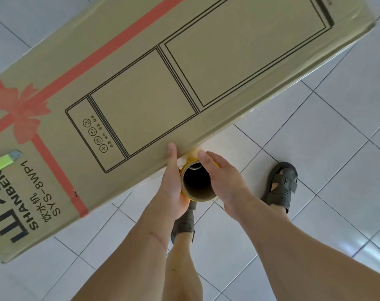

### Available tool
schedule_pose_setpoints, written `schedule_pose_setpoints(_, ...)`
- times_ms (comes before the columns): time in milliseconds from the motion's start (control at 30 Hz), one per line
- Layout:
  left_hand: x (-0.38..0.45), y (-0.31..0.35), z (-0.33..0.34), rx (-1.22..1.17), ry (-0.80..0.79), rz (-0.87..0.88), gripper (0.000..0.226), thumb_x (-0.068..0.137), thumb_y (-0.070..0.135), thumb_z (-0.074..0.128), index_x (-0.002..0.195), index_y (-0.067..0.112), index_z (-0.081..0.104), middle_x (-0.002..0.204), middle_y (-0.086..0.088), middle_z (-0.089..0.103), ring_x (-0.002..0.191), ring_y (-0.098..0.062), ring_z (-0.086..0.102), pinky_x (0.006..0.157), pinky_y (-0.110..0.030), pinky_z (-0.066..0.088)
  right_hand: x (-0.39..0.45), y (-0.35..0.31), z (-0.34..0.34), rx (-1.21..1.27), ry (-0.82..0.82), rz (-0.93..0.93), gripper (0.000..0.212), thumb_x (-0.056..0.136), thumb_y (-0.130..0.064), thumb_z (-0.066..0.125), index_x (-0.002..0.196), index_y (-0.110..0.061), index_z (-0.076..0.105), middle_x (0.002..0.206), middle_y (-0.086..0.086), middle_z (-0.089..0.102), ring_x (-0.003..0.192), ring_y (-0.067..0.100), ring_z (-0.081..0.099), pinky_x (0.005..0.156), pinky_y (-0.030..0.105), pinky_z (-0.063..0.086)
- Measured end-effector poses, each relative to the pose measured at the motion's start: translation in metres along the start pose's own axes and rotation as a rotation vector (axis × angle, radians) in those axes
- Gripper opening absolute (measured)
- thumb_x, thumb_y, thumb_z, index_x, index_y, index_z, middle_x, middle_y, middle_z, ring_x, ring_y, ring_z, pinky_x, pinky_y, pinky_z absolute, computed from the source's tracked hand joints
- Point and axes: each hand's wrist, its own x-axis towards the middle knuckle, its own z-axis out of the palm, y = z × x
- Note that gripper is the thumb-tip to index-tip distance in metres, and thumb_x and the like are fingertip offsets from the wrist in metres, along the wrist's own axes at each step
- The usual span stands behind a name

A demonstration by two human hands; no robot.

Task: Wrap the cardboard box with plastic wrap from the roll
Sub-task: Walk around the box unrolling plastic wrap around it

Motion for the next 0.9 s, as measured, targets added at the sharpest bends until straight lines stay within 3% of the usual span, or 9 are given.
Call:
schedule_pose_setpoints(167, -0.005, -0.01, 0.032, -0.138, -0.057, -0.025, 0.112, 0.084, 0.103, 0.016, 0.141, 0.024, 0.072, 0.138, -0.007, 0.077, 0.137, -0.029, 0.068, 0.122, -0.056, 0.044, 0.01, -0.023, -0.025, -0.113, 0.034, -0.143, 0.036, 0.093, -0.054, 0.055, 0.122, -0.034, 0.064, 0.12, -0.012, 0.063, 0.109, 0.01, 0.057, 0.082, 0.02, 0.043)
schedule_pose_setpoints(233, 0.0, -0.008, 0.035, -0.089, 0.02, 0.003, 0.101, 0.081, 0.103, 0.037, 0.138, 0.028, 0.073, 0.134, -0.004, 0.08, 0.133, -0.028, 0.07, 0.122, -0.059, 0.044, 0.014, -0.028, -0.032, -0.114, 0.05, -0.127, 0.038, 0.092, -0.054, 0.056, 0.12, -0.031, 0.065, 0.114, -0.01, 0.065, 0.106, 0.013, 0.058, 0.077, 0.02, 0.043)
schedule_pose_setpoints(333, 0.007, -0.002, 0.036, -0.007, 0.031, 0.074, 0.086, 0.084, 0.086, 0.059, 0.139, 0.021, 0.074, 0.134, -0.01, 0.079, 0.13, -0.031, 0.073, 0.124, -0.062, 0.044, 0.016, -0.027, -0.034, -0.093, 0.01, -0.04, 0.051, 0.087, -0.06, 0.059, 0.13, -0.033, 0.059, 0.123, -0.009, 0.061, 0.114, 0.015, 0.056, 0.087, 0.026, 0.042)
schedule_pose_setpoints(433, 0.005, 0.001, 0.045, 0.012, -0.045, 0.018, 0.093, 0.096, 0.09, 0.035, 0.138, 0.017, 0.074, 0.135, -0.016, 0.077, 0.131, -0.033, 0.072, 0.123, -0.059, 0.046, 0.017, -0.031, -0.045, -0.056, -0.005, 0.002, 0.04, 0.086, -0.052, 0.064, 0.121, -0.033, 0.065, 0.117, -0.008, 0.063, 0.106, 0.012, 0.057, 0.081, 0.025, 0.043)
schedule_pose_setpoints(533, 0.001, -0.004, 0.063, -0.008, -0.126, -0.078, 0.117, 0.077, 0.104, 0.027, 0.143, 0.018, 0.069, 0.137, -0.016, 0.077, 0.132, -0.033, 0.072, 0.117, -0.053, 0.05, 0.02, -0.033, -0.066, -0.183, 0.017, -0.035, 0.026, 0.086, -0.048, 0.066, 0.108, -0.034, 0.069, 0.103, -0.012, 0.063, 0.097, 0.012, 0.057, 0.085, 0.028, 0.047)
schedule_pose_setpoints(667, 0.005, -0.009, 0.082, 0.082, 0.054, -0.028, 0.124, 0.057, 0.112, 0.049, 0.138, 0.021, 0.072, 0.122, -0.012, 0.083, 0.121, -0.032, 0.076, 0.111, -0.053, 0.057, 0.023, -0.034, -0.082, -0.147, 0.001, -0.018, 0.049, 0.082, -0.055, 0.068, 0.128, -0.038, 0.061, 0.118, -0.011, 0.06, 0.107, 0.015, 0.055, 0.087, 0.028, 0.043)
schedule_pose_setpoints(733, 0.008, -0.01, 0.088, 0.083, 0.143, 0.039, 0.108, 0.068, 0.101, 0.056, 0.131, 0.016, 0.075, 0.116, -0.014, 0.084, 0.116, -0.034, 0.078, 0.115, -0.057, 0.055, 0.022, -0.035, -0.085, -0.103, -0.023, 0.013, 0.059, 0.081, -0.06, 0.066, 0.136, -0.04, 0.053, 0.129, -0.009, 0.053, 0.113, 0.016, 0.05, 0.088, 0.028, 0.038)
schedule_pose_setpoints(800, 0.008, -0.004, 0.093, 0.102, 0.098, 0.038, 0.098, 0.091, 0.095, 0.037, 0.129, 0.014, 0.076, 0.122, -0.016, 0.082, 0.121, -0.033, 0.077, 0.117, -0.055, 0.052, 0.023, -0.035, -0.091, -0.054, -0.029, 0.009, 0.054, 0.083, -0.063, 0.062, 0.131, -0.04, 0.058, 0.129, -0.012, 0.055, 0.114, 0.014, 0.051, 0.089, 0.027, 0.038)
schedule_pose_setpoints(900, 0.006, 0.0, 0.102, 0.046, -0.028, -0.025, 0.116, 0.089, 0.098, 0.012, 0.131, 0.011, 0.076, 0.131, -0.018, 0.079, 0.128, -0.033, 0.073, 0.116, -0.051, 0.051, 0.027, -0.035, -0.1, -0.07, -0.021, -0.044, 0.045, 0.086, -0.061, 0.06, 0.125, -0.038, 0.064, 0.124, -0.011, 0.062, 0.111, 0.012, 0.056, 0.092, 0.028, 0.045)
